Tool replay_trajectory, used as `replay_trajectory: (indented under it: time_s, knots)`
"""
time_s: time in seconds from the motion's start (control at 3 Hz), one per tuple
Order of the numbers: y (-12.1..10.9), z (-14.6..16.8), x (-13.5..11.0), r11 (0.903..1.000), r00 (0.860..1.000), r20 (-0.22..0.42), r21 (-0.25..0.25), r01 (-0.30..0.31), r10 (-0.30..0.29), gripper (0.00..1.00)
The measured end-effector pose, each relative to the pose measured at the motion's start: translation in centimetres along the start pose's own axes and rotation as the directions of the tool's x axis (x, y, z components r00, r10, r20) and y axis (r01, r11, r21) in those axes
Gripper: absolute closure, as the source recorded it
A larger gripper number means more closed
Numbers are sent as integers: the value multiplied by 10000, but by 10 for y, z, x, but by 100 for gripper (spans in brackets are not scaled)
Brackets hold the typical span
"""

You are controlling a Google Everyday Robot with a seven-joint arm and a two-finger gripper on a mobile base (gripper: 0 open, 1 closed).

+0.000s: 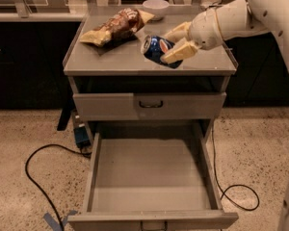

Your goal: Pick pepsi can from middle drawer and place on counter

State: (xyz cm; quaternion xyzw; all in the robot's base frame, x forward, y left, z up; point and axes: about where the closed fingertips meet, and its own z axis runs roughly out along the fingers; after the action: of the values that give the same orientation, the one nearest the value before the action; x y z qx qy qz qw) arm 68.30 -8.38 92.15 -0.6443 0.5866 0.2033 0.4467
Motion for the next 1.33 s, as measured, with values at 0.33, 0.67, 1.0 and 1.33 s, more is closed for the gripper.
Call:
replay_trajectory:
  time_s: [0.33,0.67,1.0,1.33]
  knots:
    - [-15,-17,-11,9986,9997,131,488,192,-198,100]
    - [-17,-14,-12,9986,9996,97,460,244,-249,100]
    - [-37,-12,-9,9969,9987,-196,626,472,-460,100]
    - [-72,-8,2,9932,9900,-1244,866,772,-661,100]
